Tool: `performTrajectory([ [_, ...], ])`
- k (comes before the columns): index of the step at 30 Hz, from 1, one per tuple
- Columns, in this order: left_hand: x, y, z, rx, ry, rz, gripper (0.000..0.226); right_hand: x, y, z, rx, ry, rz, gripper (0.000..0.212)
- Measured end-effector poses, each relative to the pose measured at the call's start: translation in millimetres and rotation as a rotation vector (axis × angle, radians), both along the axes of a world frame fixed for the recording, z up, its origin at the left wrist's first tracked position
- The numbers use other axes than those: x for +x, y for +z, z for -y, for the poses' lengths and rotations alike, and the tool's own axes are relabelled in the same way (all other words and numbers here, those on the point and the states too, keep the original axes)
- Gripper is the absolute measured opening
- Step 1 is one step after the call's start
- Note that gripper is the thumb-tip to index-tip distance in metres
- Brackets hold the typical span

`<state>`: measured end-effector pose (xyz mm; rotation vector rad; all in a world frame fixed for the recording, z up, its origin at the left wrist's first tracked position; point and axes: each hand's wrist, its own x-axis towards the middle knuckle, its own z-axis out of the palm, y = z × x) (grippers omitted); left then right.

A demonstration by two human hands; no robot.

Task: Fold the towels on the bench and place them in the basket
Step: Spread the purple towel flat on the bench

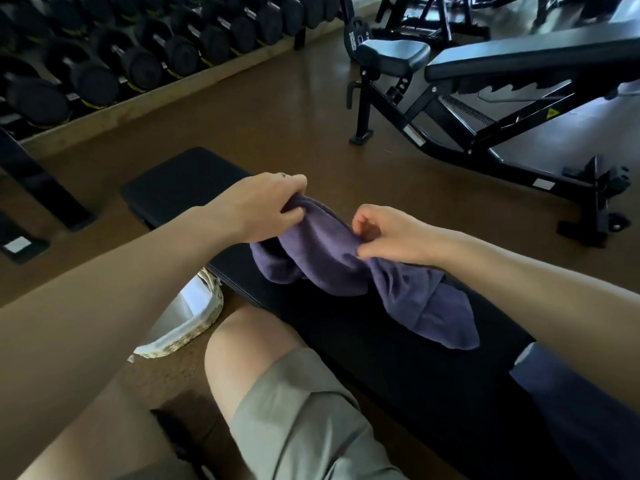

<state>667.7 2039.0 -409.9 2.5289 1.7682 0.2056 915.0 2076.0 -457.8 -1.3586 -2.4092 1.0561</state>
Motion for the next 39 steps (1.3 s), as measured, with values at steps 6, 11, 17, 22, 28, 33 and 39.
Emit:
performTrajectory([
  [6, 6.8, 5.9, -1.7, 0.097, -0.130, 0.076, 0.018, -30.2, -7.4, 3.4, -0.013, -0.128, -0.279, 0.019],
  [11, 2.6, 6.4, -8.5, 0.139, -0.148, 0.029, 0.026, -41.0, -10.1, 5.7, 0.185, -0.192, -0.169, 0.009],
  [17, -17.5, -1.0, -9.2, 0.045, -0.088, -0.203, 0.044, -16.6, -16.3, -7.4, 0.361, -0.244, 0.017, 0.013],
  [22, -26.1, -7.9, -9.7, -0.130, 0.047, -0.134, 0.054, 5.5, -19.7, -20.6, 0.334, -0.351, 0.064, 0.021],
  [28, -31.3, -16.3, -26.2, -0.077, 0.186, -0.243, 0.013, 17.0, -2.5, -33.2, 0.528, -0.369, 0.201, 0.015],
  [33, -24.0, 12.7, -51.7, 0.135, 0.447, 0.031, 0.015, 33.6, 36.6, -62.0, 0.685, -0.482, 0.105, 0.023],
  [39, -42.9, 71.0, -71.4, 0.514, 0.541, 0.354, 0.026, 56.4, 100.2, -59.7, 0.953, -0.542, -0.020, 0.030],
])
